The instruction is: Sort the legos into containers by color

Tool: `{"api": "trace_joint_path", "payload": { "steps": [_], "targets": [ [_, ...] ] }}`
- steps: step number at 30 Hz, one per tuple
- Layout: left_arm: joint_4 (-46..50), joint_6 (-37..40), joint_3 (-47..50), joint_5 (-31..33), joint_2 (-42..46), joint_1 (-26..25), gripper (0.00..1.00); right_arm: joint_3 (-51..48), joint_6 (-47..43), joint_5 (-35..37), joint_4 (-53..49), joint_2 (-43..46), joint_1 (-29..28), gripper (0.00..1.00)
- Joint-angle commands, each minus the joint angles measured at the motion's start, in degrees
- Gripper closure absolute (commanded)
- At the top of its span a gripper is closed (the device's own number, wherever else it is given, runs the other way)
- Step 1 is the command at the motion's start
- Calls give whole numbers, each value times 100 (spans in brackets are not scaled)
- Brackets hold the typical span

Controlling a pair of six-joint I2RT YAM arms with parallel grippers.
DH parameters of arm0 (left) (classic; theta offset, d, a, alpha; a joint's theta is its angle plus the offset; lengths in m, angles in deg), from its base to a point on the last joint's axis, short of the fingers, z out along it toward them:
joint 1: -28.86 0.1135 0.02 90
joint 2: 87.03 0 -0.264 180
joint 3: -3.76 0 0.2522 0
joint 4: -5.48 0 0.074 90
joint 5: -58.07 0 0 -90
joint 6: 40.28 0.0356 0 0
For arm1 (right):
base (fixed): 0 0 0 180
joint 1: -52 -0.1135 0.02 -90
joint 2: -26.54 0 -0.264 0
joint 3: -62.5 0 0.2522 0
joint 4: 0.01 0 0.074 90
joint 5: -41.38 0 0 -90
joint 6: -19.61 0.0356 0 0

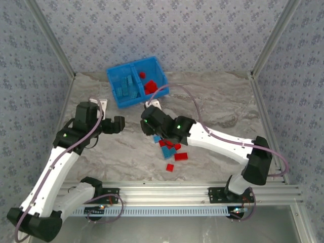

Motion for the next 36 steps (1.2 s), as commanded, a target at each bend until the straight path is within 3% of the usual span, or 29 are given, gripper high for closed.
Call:
{"api": "trace_joint_path", "payload": {
  "steps": [1,6,18,23,25,33,36],
  "targets": [
    [-320,94,99,-282,291,43,1,738,-419,-520,696,-820,471,76],
    [-363,5,122,-363,390,99,1,2682,-577,-804,387,-2618,883,76],
    [-363,-74,186,-550,421,257,1,6921,-801,-1112,67,-6017,1369,72],
    [-363,-83,226,-562,436,255,1,7029,-944,-1132,1144,-6397,1436,69],
    [-365,-83,225,-559,421,254,1,7160,-1106,-1020,1405,-6539,1422,61],
    [-363,-57,225,-558,433,250,1,7859,-849,-1369,1579,-6487,1572,33],
    [-363,-31,234,-534,451,249,1,7807,-819,-1560,1269,-6014,1574,32]
  ]
}}
